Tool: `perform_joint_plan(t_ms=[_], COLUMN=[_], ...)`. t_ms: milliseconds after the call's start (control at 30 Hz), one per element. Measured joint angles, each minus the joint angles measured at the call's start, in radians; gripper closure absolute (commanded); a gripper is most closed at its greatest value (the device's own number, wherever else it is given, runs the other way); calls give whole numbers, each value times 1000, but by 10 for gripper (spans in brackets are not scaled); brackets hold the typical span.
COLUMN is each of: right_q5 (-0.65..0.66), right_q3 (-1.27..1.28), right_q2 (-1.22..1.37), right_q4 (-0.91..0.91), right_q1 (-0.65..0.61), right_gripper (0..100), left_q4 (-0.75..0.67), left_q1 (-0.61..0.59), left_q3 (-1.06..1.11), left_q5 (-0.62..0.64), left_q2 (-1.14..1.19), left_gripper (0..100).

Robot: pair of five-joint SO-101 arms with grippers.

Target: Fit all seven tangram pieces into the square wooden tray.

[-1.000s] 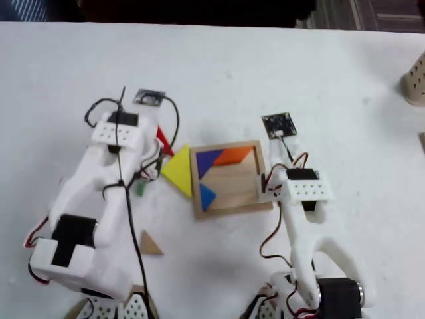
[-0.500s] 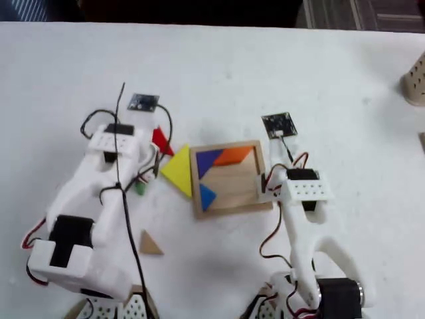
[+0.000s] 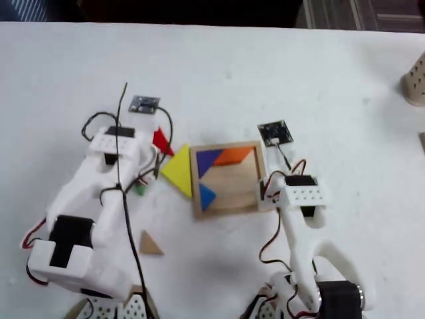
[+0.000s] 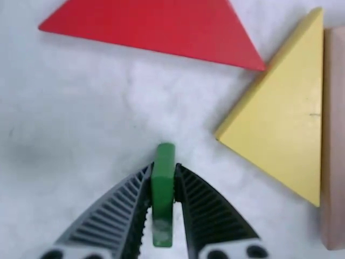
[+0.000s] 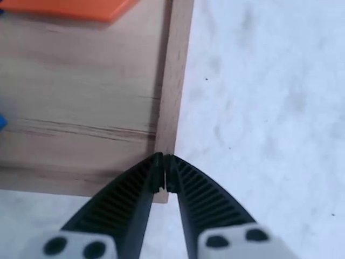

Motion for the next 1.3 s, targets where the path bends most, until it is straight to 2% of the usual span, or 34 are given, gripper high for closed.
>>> perform_joint_plan(t_ms=[467, 767, 833, 900, 1300], right_q5=[0, 2, 2, 2, 2], right_q3=[11, 60, 61, 74, 74], right_q2=[-2, -32, -41, -49, -49], right_q4=[-2, 48, 48, 48, 48], right_q1=[23, 153, 180, 181, 196], right_gripper=[981, 981, 981, 981, 981], left_q4=[11, 11, 12, 12, 17], left_q1=[0, 12, 15, 15, 38], left_q3=[0, 0, 0, 0, -2], left_q5=[0, -5, -44, -78, -81], left_q2=[0, 0, 0, 0, 0], left_gripper=[980, 980, 980, 980, 980])
